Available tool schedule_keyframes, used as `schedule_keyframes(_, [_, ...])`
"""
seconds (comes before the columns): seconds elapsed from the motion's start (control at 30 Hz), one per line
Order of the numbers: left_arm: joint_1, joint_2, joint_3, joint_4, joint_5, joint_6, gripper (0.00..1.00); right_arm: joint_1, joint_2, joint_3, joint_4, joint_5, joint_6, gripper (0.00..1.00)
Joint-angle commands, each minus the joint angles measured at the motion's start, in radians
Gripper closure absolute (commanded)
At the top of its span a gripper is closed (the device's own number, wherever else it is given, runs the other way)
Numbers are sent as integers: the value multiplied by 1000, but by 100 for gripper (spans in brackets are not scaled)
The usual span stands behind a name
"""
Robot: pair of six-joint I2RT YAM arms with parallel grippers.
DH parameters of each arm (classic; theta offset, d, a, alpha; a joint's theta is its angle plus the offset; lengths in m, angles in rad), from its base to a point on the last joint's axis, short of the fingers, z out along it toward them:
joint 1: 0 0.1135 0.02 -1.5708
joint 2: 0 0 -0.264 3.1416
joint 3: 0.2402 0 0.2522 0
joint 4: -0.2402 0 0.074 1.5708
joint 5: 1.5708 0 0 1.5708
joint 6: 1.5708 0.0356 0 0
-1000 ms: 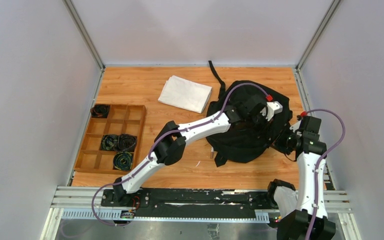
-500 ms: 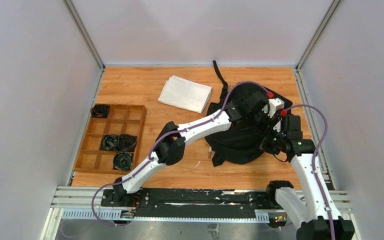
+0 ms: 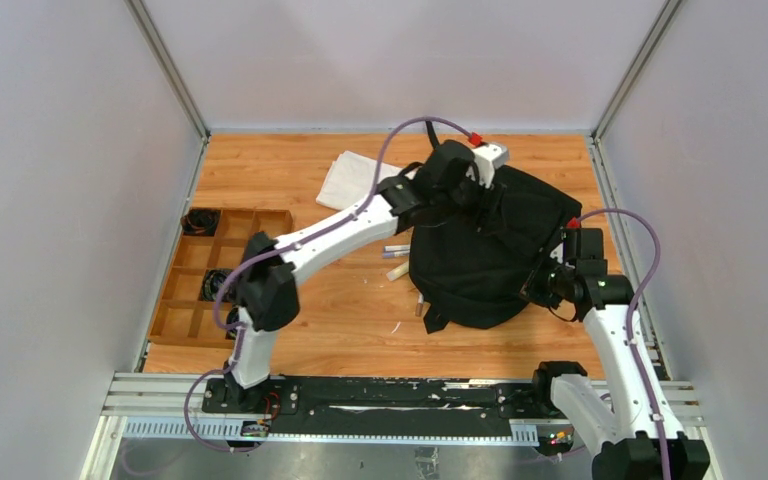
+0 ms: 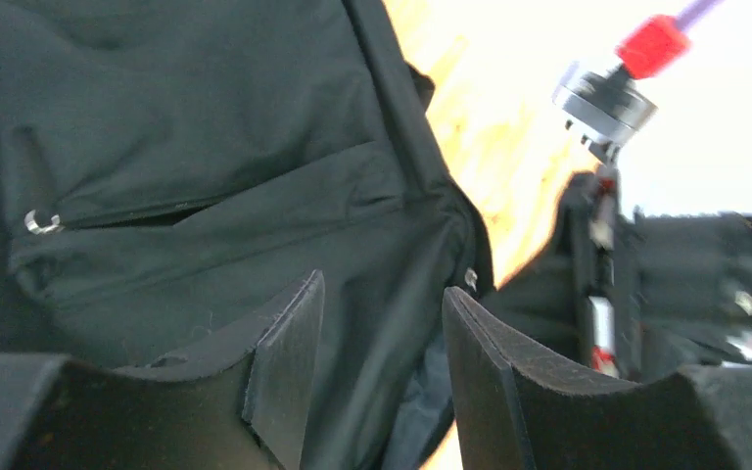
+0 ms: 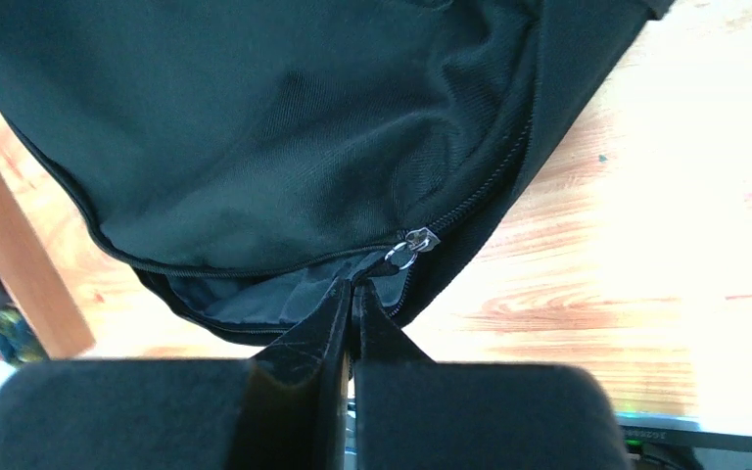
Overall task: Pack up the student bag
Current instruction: Zip the student bag at the center of the board.
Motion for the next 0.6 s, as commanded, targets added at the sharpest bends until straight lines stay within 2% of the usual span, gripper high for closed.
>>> schedule_keyframes(0.0, [-8,-197,-214,110,-18,-14,47,-66,-6,39,-6,-40,73,100])
schedule_keyframes(0.17, [-9,-322,-514,348,88,-105,43,-87,49,52,38,-126,174,100])
schedule_keyframes(0.3, [-10,-327,-582,387,101,-111,43,-89,117,74,126,-165,221,100])
schedule_keyframes(0.33, [-10,-321,-580,387,109,-115,43,-88,140,86,146,-177,220,97])
schedule_keyframes(0.47, [-11,-291,-565,365,113,-116,43,-89,203,129,217,-184,189,69])
schedule_keyframes(0.57, [-13,-280,-565,372,119,-124,43,-94,240,142,265,-174,164,60])
